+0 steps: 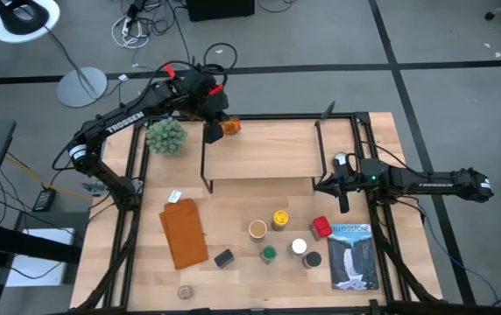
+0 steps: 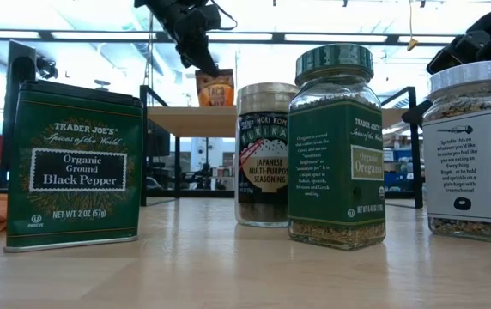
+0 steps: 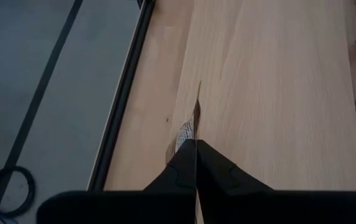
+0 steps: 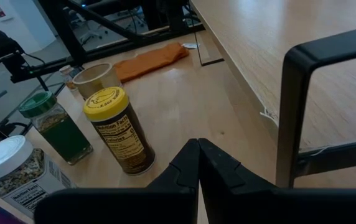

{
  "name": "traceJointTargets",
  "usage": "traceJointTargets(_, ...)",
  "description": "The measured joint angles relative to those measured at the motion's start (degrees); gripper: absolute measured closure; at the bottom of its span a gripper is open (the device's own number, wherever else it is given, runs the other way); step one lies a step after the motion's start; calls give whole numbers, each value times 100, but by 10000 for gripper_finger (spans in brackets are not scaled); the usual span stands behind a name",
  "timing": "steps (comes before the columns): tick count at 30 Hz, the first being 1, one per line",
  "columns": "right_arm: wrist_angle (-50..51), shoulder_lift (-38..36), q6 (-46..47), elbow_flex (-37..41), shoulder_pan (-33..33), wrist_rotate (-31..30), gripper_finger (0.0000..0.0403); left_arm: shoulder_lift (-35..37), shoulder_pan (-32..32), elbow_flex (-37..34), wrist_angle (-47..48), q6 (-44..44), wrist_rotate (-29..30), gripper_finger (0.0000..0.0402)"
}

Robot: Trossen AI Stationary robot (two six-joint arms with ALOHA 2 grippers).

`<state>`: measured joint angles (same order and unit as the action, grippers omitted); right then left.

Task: Shelf spices
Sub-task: Put the orange seasoning bag on the shelf

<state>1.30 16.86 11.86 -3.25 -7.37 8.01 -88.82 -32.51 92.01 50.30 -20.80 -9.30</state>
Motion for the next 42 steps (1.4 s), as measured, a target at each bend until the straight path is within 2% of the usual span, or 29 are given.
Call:
traceJointTargets(24,0,0,1,0,-1,0,392,0,232,9,33,49,2,396)
traceJointTargets(31,0,0,0,0,-1,0,392,0,232,13,29,47,170,396)
traceJointTargets(42,0,2,1,0,0,0,392,-1,260,439,355,49,182,396)
